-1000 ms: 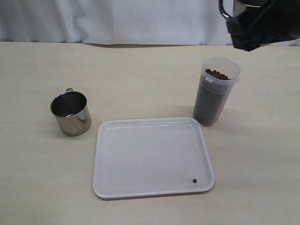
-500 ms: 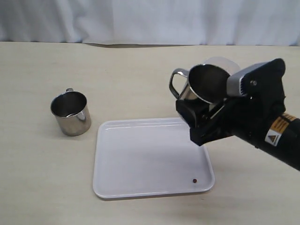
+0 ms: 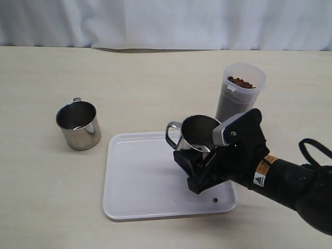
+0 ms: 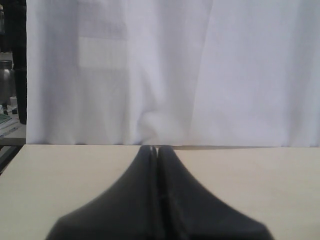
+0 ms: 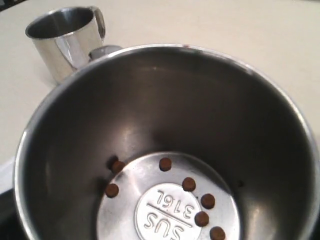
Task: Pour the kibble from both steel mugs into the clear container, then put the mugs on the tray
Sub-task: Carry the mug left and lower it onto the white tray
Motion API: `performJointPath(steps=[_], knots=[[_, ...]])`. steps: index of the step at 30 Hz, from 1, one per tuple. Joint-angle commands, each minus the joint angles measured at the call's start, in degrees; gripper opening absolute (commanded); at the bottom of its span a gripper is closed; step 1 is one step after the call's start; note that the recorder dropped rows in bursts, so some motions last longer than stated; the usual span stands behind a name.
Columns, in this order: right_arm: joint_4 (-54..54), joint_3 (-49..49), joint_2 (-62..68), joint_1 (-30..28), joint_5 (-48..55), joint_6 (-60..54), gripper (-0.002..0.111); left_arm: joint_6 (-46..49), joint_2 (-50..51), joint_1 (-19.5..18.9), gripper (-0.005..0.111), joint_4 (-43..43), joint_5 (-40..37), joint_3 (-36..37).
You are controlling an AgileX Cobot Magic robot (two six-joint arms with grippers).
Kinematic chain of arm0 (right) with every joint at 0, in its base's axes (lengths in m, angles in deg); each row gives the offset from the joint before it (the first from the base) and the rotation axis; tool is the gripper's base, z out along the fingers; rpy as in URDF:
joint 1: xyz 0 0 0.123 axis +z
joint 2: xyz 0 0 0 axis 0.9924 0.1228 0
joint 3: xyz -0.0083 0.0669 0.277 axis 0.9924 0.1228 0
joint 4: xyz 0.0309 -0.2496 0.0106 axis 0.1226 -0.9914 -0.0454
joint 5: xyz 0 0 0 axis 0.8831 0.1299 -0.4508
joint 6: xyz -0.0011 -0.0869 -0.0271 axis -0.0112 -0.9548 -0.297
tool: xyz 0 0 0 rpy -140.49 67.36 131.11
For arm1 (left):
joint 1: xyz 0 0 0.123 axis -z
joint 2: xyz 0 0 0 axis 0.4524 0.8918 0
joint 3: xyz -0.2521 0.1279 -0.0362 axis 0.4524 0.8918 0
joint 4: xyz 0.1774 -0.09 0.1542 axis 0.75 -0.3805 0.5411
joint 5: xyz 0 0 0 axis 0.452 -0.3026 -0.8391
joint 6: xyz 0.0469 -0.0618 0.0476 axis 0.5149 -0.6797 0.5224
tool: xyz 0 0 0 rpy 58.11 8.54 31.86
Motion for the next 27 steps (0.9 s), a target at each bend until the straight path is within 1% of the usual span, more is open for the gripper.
performJointPath(steps=[1, 5, 7, 8, 13, 16, 17, 20, 25, 27], knots=[[-1.4, -0.9, 4.8, 0.1, -5.7, -0.3, 0.005, -0.1, -0.1, -0.1, 0.000, -0.1, 0.0, -0.1], [-1.4, -2.9, 4.8, 0.0, -3.0, -1.7, 0.005, -0.1, -0.1, -0.1, 0.000, -0.1, 0.0, -0.1], [-3.6, -3.4, 4.7, -1.9, -1.7, -2.4, 0.005, -0.1, -0.1, -0.1, 0.000, -0.1, 0.0, -0.1], [-6.8, -3.4, 4.6, -3.1, -1.4, -1.6, 0.005, -0.1, -0.1, -0.1, 0.000, -0.1, 0.0, -0.1], [-25.9, -4.8, 4.6, -12.9, 0.5, 5.8, 0.005, -0.1, -0.1, -0.1, 0.000, -0.1, 0.0, -0.1], [-34.3, -7.2, 4.6, -15.7, 5.6, 9.1, 0.005, -0.1, -0.1, -0.1, 0.000, 0.0, 0.0, -0.1], [-39.8, -8.8, 4.6, -17.1, 7.1, 12.4, 0.005, -0.1, -0.1, -0.1, 0.000, 0.0, 0.0, -0.1], [-44.4, -9.9, 4.6, -18.6, 6.0, 14.8, 0.005, -0.1, -0.1, -0.1, 0.000, 0.0, 0.0, -0.1], [-44.6, -10.1, 5.6, -18.8, 5.9, 13.8, 0.005, -0.1, -0.1, -0.1, 0.000, 0.0, 0.0, -0.1], [-47.3, -10.8, 7.7, -18.8, 5.7, 13.8, 0.005, -0.1, -0.1, -0.1, 0.000, 0.0, 0.0, -0.1]])
